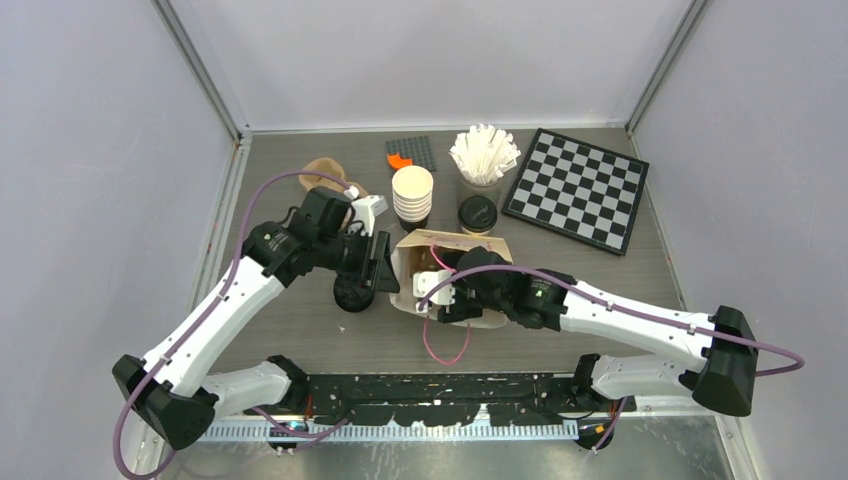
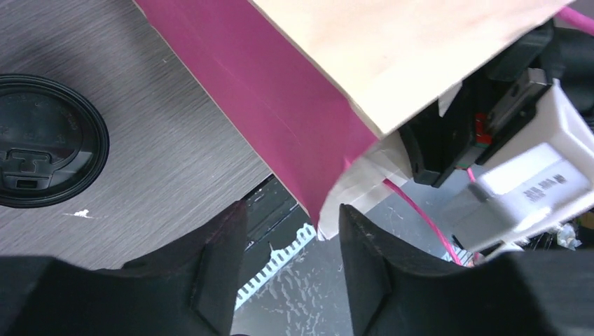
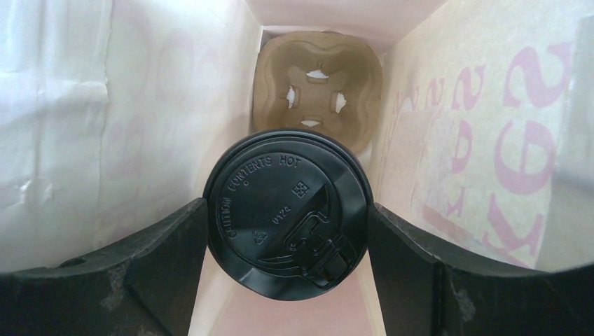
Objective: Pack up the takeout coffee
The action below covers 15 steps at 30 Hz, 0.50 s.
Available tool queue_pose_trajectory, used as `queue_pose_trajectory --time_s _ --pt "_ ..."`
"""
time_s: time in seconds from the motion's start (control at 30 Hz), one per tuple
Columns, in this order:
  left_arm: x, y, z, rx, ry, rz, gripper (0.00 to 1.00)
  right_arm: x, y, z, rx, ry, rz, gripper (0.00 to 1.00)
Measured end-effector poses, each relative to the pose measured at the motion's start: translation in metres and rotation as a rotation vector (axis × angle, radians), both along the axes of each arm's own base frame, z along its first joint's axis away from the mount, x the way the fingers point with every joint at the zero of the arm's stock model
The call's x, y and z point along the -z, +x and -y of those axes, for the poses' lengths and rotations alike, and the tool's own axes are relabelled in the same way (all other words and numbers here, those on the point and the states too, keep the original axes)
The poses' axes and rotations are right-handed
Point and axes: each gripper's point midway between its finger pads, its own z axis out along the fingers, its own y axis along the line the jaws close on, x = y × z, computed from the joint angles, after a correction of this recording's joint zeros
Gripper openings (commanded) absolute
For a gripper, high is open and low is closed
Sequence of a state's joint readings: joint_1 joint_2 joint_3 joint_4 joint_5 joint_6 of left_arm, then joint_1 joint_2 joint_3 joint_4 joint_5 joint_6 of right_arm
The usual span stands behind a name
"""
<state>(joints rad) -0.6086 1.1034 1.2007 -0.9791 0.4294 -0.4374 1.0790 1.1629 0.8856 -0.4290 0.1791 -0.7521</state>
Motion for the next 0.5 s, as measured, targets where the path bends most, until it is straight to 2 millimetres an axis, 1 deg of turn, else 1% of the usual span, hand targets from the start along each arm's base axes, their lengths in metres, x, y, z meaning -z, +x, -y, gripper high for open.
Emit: queue_pose_trajectory --time_s 0.07,0.17,0.33,0.43,0.5 --pt "0.004 0.001 0.0 -0.005 0.011 -0.015 0.43 -0.001 -0.002 0.0 0.001 0.004 -0.012 0.65" --pt "0.01 0.003 0.001 -0.005 0.023 -0.034 0.32 -0.002 -0.004 -0.001 0.004 0.016 -0.025 0.65" --pt "0.012 0.003 0.002 -0.004 0.027 -0.043 0.15 -0.008 -0.009 0.001 0.014 0.025 -0.052 0.65" --pt "0.011 0.003 0.003 0.003 0.023 -0.041 0.08 -0.016 -0.011 0.0 0.013 0.044 -0.055 0.66" --pt "0.01 0.002 0.004 0.012 0.016 -0.043 0.05 -0.022 -0.013 -0.001 0.007 0.059 -0.052 0.65"
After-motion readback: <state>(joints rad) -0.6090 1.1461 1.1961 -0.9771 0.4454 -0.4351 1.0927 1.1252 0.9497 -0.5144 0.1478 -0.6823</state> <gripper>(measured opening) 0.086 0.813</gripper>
